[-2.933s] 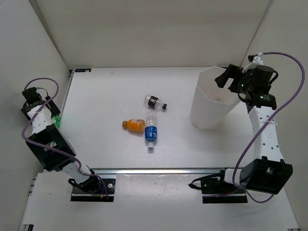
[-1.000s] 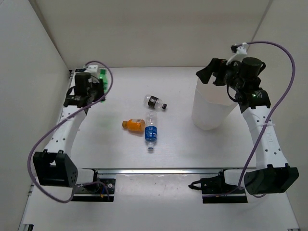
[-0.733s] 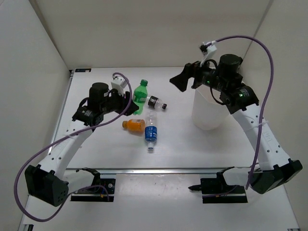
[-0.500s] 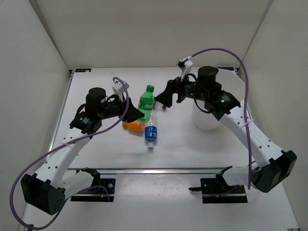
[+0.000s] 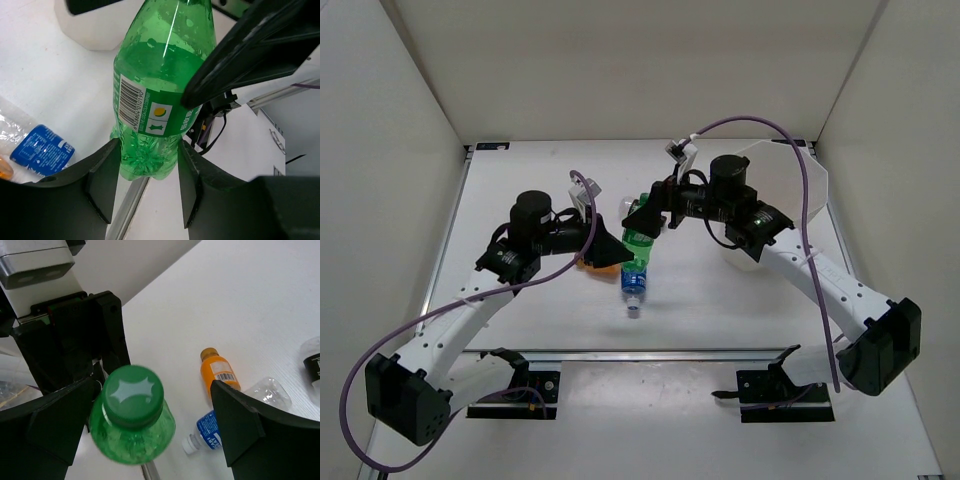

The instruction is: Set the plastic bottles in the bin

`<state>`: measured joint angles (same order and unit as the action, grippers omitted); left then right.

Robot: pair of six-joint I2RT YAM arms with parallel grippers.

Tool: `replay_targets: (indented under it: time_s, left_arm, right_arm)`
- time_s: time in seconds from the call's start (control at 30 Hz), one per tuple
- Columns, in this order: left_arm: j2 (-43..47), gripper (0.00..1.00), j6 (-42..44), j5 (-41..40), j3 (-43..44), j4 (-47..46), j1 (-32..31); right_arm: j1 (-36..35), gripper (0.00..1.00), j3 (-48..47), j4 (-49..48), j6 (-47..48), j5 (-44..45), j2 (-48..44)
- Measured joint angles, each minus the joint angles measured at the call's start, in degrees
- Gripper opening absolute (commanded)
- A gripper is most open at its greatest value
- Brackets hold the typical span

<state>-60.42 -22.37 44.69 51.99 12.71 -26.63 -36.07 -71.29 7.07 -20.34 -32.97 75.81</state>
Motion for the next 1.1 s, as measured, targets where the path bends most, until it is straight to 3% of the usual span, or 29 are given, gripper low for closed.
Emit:
replay_targets:
  time_s: [0.1, 0.13, 0.17, 0.37, 0.4, 0.47, 0.5, 0.53, 0.77, 0.97, 1.1]
  left_arm:
    - [-0.15, 0.04, -0.22, 0.94, 0.00, -0.96, -0.33]
    - [-0.22, 0.05, -0.24, 1.01, 0.00, -1.03, -0.35]
    - [-0.31, 0.07, -0.39, 0.94, 0.00, -1.09, -0.35]
    - [-1.20, 0.14, -2.12, -2.08, 0.31, -1.18, -1.05]
    - [-1.33, 0.19, -2.58, -2.58, 0.44, -1.18, -1.42]
    - [-1.57, 0.58, -3.23, -3.41, 0.74, -1.27, -1.86]
    - [-1.70, 0.86, -3.61, -3.69, 0.90, -1.33, -1.97]
    - [-1.75, 0.98, -3.48, -4.04, 0.98, -1.46, -1.99]
    - [0.68, 0.99, -4.39, -10.84, 3.04, 2.73, -0.26]
    - [0.92, 0.98, -3.58, -27.65, 6.08, 12.70, 1.53]
    - [-1.73, 0.98, -4.28, -35.58, 5.09, 17.77, 2.97]
  right_arm:
    - [-0.17, 0.93, 1.11, -1.70, -0.98, -0.26, 0.31]
    - [-0.17, 0.76, 1.38, -2.08, -1.18, -0.35, 0.39]
    - [-0.15, 0.54, 1.53, -2.49, -1.29, -0.35, 0.48]
    - [0.35, 0.07, 1.57, -2.84, -1.90, -0.39, 0.59]
    - [0.52, 0.00, 1.57, -2.80, -1.90, -0.46, 0.59]
    - [0.92, 0.00, 1.55, -2.75, -1.95, -0.42, 0.57]
    - [1.05, 0.00, 1.53, -2.71, -1.99, -0.35, 0.55]
    - [1.33, 0.00, 1.44, -2.54, -1.95, -0.31, 0.50]
    - [7.34, 0.00, -4.74, 4.76, 1.97, 5.38, 0.48]
    - [16.70, 0.00, -15.96, 11.06, 7.02, 11.76, -0.17]
    - [22.34, 0.01, -17.55, 13.94, 10.75, 20.39, -2.86]
